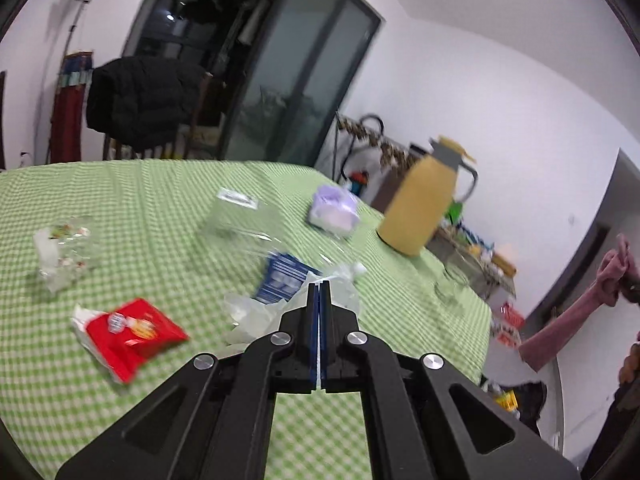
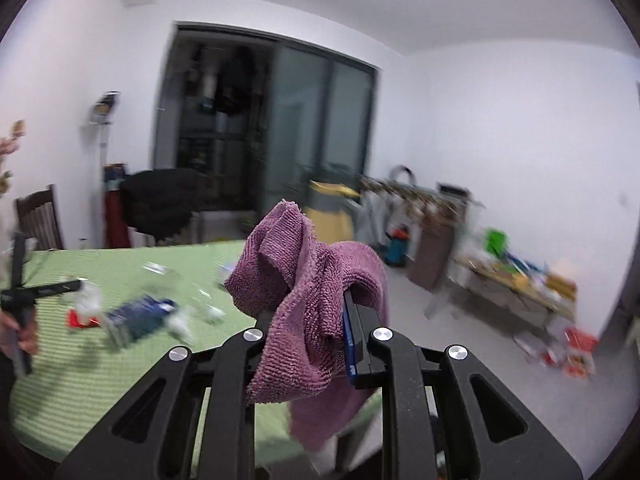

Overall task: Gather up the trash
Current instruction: 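Carry the plastic bag and pink towel over the trash bag with both grippers, then open both grippers to drop the plastic bag and towel into the bag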

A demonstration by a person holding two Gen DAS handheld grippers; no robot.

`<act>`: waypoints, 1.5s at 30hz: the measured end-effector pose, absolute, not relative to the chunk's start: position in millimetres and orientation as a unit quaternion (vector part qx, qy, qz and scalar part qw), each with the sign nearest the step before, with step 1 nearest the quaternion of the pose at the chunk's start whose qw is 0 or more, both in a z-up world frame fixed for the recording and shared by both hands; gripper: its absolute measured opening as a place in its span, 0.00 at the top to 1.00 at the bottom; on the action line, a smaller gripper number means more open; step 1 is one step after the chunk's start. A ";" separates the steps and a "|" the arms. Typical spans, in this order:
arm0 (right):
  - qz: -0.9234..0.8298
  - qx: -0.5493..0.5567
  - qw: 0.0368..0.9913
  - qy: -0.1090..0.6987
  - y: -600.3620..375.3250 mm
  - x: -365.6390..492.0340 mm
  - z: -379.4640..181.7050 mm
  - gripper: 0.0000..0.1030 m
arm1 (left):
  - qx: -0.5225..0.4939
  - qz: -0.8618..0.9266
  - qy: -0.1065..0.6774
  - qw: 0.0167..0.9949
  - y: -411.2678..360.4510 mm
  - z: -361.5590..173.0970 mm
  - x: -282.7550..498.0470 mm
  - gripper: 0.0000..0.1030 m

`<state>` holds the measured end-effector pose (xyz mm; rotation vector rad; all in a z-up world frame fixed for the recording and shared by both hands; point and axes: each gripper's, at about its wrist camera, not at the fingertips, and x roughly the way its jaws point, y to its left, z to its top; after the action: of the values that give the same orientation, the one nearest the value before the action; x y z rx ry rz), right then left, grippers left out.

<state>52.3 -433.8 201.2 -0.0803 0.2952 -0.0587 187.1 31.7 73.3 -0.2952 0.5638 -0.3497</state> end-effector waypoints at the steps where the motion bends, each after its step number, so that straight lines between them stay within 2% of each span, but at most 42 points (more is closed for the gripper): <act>1: -0.045 -0.033 0.986 0.154 -450.0 50.9 193.5 0.81 | -0.137 -0.175 0.282 0.933 19.0 76.6 185.7 1.00; 9: -0.131 0.044 0.969 0.206 -553.3 33.7 127.3 0.81 | -0.080 -0.252 0.281 0.923 -95.1 111.2 174.3 1.00; 15: -0.180 0.098 0.948 0.244 -617.3 10.1 74.9 0.81 | -0.037 -0.318 0.290 0.902 -195.7 114.1 168.6 1.00; 21: -0.208 0.158 0.924 0.279 -670.1 -5.4 21.3 0.81 | -0.024 -0.392 0.345 0.852 -300.1 81.3 172.5 1.00; 29: -0.226 0.246 0.857 0.393 -733.1 10.4 -113.0 0.79 | -0.004 -0.451 0.413 0.791 -402.7 26.9 162.6 1.00; 34: -0.237 0.265 0.815 0.458 -741.7 17.9 -165.9 0.78 | 0.028 -0.476 0.436 0.764 -457.3 2.8 148.7 1.00; 35: -0.238 0.262 0.810 0.468 -740.0 18.5 -170.4 0.71 | 0.036 -0.480 0.440 0.758 -467.0 -1.5 147.0 1.00; 36: -0.239 0.259 0.806 0.475 -738.4 19.3 -173.8 0.57 | 0.042 -0.485 0.444 0.752 -477.1 -6.9 145.1 1.00; 38: -0.254 0.245 0.802 0.481 -735.9 17.6 -172.8 0.38 | 0.053 -0.490 0.458 0.740 -499.5 -20.1 139.7 1.00; 45: -0.289 0.194 0.842 0.411 -734.3 -9.7 -120.8 0.29 | 0.086 -0.488 0.498 0.712 -562.6 -66.4 129.5 1.00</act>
<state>-9.7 -734.3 -120.8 0.4108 0.8686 -0.6112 129.5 -562.6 -66.4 0.1897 1.1052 -1.0819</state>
